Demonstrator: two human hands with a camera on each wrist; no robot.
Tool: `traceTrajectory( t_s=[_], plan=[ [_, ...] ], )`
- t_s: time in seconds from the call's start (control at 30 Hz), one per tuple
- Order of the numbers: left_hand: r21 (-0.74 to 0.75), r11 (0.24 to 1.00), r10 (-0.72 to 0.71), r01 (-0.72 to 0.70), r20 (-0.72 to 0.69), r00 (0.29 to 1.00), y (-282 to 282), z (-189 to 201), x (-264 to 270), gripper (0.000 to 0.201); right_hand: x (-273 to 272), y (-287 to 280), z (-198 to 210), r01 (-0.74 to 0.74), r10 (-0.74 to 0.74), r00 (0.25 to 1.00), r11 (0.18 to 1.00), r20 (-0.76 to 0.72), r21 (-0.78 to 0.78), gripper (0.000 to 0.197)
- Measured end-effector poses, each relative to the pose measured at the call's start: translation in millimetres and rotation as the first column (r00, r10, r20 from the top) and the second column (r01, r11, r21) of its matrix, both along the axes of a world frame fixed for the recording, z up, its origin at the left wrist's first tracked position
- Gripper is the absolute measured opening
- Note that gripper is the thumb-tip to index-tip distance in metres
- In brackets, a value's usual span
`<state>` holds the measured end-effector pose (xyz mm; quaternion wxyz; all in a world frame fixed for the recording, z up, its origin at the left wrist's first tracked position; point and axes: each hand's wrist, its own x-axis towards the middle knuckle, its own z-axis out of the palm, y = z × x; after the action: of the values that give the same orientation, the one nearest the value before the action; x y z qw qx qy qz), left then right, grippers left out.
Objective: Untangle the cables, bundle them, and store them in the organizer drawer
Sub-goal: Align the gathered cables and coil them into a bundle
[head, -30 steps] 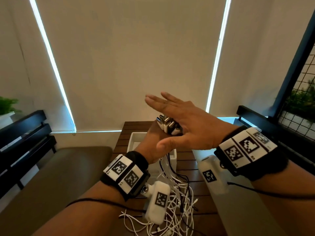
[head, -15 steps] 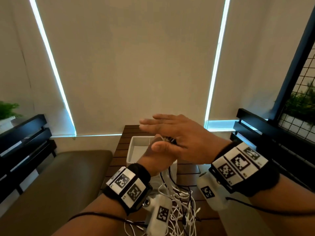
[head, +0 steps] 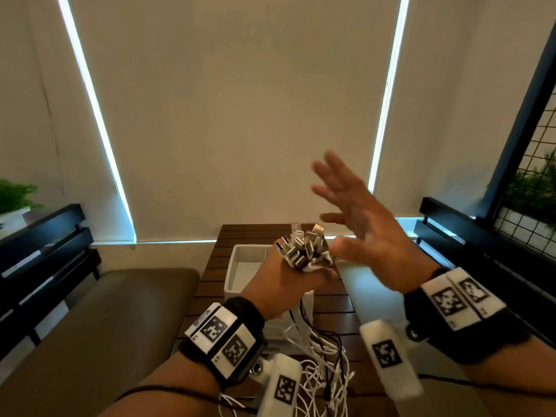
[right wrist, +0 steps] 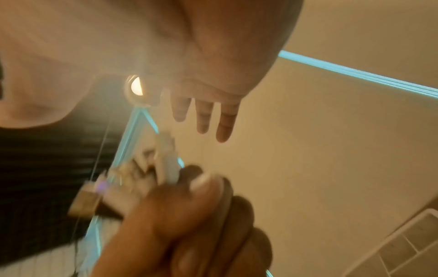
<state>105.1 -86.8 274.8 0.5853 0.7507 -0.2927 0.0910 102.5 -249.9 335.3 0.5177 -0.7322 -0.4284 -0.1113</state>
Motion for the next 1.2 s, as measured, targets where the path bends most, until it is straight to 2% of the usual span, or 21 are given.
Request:
traceTrajectory(
  t_s=[0.07,0.1,0.17,0.23,0.33,0.43,0.5,0.57,0.63,0.73,0.8,0.9,1.0,1.07,1.1,1.13,1.17,1.2],
  plan=[
    [0.056,0.998,0.000,-0.004,0.061,0.998,-1.0,7.5,-3.9,0.042,2.1,-13.0,-2.2,-0.001,0.011,0.996,0.995,-0.092,0.104,0.106],
    [0.056,0.998,0.026,-0.032,0.089,0.996,1.0,4.2,-1.9,0.040,3.1,-17.4,-3.8,0.004,0.008,0.993,0.995,-0.115,0.097,0.103],
    [0.037,0.999,0.025,-0.029,0.099,0.995,0.3,3.0,-0.8,0.033,2.3,-21.5,-6.6,0.024,-0.023,0.992,1.000,-0.124,0.007,0.092],
    [-0.015,1.000,0.003,-0.002,0.096,0.995,-0.3,2.5,-1.2,0.024,-1.1,-20.6,-7.6,0.058,-0.065,0.995,0.993,-0.072,-0.098,0.073],
    [-0.068,0.997,-0.029,0.033,0.048,0.998,-1.9,2.3,0.3,0.020,-6.3,-14.0,-7.3,0.068,-0.070,0.998,0.988,-0.007,-0.139,0.053],
    [-0.097,0.993,-0.066,0.069,0.037,0.997,-2.3,1.6,-0.9,0.019,-8.9,-2.4,-7.4,0.062,-0.048,0.997,0.964,0.059,-0.259,0.064],
    [-0.058,0.997,-0.041,0.047,0.103,0.994,-2.3,4.0,-3.1,0.016,-7.6,4.5,-10.2,0.108,-0.048,0.985,0.918,0.164,-0.380,0.069],
    [-0.014,1.000,-0.012,0.014,0.147,0.989,0.3,4.0,-3.2,0.014,-7.9,8.0,-12.1,0.128,-0.038,0.977,0.893,0.211,-0.432,0.071],
    [0.022,0.999,0.024,-0.028,0.172,0.985,3.6,-1.1,0.5,0.016,-9.1,7.2,-11.6,0.078,-0.019,0.987,0.924,0.159,-0.374,0.075],
    [-0.005,0.998,0.058,-0.058,0.108,0.993,6.0,0.2,0.3,0.023,-8.0,3.8,-7.2,0.015,-0.016,1.000,0.988,-0.009,-0.156,0.075],
    [-0.007,1.000,0.024,-0.023,0.114,0.993,5.2,2.2,-1.2,0.020,-4.6,5.0,-5.7,0.017,-0.026,0.998,0.986,-0.050,-0.167,0.079],
    [-0.047,0.997,-0.050,0.054,0.074,0.996,2.0,1.7,-4.2,0.029,-3.3,15.6,-11.0,0.102,-0.066,0.991,0.935,0.114,-0.341,0.078],
    [-0.131,0.989,-0.071,0.073,0.021,0.997,0.9,-6.6,-5.8,0.033,-4.4,25.8,-13.5,0.155,-0.069,0.969,0.918,0.236,-0.366,0.075],
    [-0.104,0.993,-0.046,0.051,0.044,0.998,-0.1,-11.8,-5.2,0.028,-1.4,25.0,-15.2,0.093,-0.049,0.987,0.949,0.151,-0.302,0.083],
    [-0.107,0.992,-0.058,0.061,0.027,0.998,-1.5,-7.3,-7.3,0.025,0.6,22.6,-18.4,0.032,-0.026,0.999,0.976,0.031,-0.214,0.091],
    [-0.168,0.984,-0.060,0.055,-0.021,0.998,0.1,-4.8,-5.8,0.021,3.3,20.9,-23.1,-0.023,0.012,0.994,0.995,-0.109,-0.098,0.102],
    [-0.362,0.930,-0.137,0.057,-0.199,0.970,1.6,-0.7,-3.0,0.018,5.9,19.3,-28.9,-0.050,0.049,0.970,0.999,-0.240,0.002,0.113],
    [-0.468,0.879,-0.227,0.087,-0.253,0.940,6.0,3.5,-0.2,0.018,7.8,19.5,-36.0,-0.071,0.084,0.935,0.996,-0.345,0.050,0.120]
  ],
)
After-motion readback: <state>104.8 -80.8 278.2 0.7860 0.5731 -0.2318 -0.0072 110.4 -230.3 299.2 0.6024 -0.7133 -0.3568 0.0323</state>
